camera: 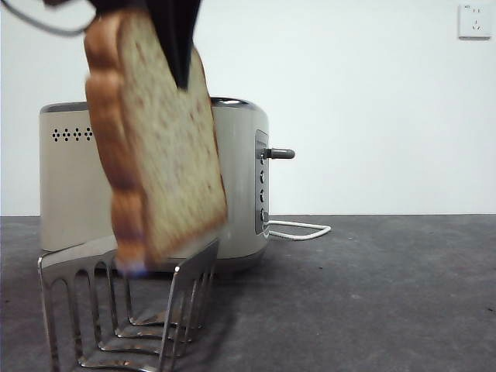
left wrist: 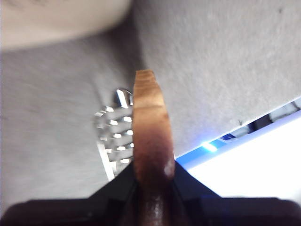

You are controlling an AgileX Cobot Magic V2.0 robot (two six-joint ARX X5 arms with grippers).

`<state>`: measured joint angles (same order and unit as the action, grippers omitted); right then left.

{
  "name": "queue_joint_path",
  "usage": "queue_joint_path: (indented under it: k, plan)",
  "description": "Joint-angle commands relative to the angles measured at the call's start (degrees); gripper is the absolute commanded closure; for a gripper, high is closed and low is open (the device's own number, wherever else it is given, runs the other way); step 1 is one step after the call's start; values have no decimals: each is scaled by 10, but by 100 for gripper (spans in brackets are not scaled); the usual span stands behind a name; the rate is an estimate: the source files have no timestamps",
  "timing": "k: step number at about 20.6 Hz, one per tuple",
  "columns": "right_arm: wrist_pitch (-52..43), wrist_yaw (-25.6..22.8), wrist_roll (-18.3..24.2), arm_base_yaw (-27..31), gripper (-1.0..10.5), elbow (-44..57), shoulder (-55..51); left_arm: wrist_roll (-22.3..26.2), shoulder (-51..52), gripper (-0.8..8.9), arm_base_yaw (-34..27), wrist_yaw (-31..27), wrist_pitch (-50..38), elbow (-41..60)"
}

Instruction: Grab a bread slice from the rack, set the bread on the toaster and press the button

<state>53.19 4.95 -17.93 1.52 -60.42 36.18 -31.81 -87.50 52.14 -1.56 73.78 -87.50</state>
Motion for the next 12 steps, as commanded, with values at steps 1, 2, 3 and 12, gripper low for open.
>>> queue_joint_path:
  k: [1, 2, 3, 12]
  plan:
    - [0, 2, 6, 0, 946, -2, 0, 50, 9, 827, 4, -6, 19, -41]
    - [0, 2, 6, 0, 946, -2, 0, 56, 15, 826, 5, 6, 19, -52]
    - [0, 2, 6, 0, 946, -2, 0, 68, 19, 826, 6, 17, 19, -65]
    - [0, 2, 3, 0, 946, -2, 0, 327, 84, 827, 5, 84, 19, -135]
